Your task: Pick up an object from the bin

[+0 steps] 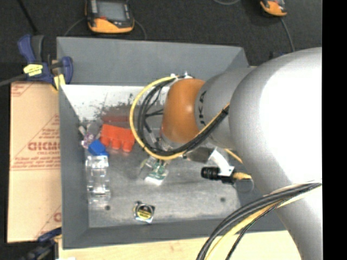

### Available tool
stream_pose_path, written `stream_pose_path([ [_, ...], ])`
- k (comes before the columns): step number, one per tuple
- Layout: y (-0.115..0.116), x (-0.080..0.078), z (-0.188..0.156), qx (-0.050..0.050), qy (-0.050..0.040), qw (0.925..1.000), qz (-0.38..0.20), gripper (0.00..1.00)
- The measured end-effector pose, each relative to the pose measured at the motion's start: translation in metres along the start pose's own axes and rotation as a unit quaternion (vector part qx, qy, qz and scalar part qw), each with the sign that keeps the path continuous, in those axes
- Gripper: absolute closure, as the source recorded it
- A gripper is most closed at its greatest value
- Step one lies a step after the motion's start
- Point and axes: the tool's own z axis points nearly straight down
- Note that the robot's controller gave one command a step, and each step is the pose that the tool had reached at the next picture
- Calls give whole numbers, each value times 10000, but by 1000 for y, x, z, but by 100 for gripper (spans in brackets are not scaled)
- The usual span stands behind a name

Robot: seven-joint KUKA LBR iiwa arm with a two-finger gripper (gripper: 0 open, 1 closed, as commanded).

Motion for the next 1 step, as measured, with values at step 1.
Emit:
stream_pose_path([
  [1, 1, -2, -41, 2, -26, 10000, -20, 100],
])
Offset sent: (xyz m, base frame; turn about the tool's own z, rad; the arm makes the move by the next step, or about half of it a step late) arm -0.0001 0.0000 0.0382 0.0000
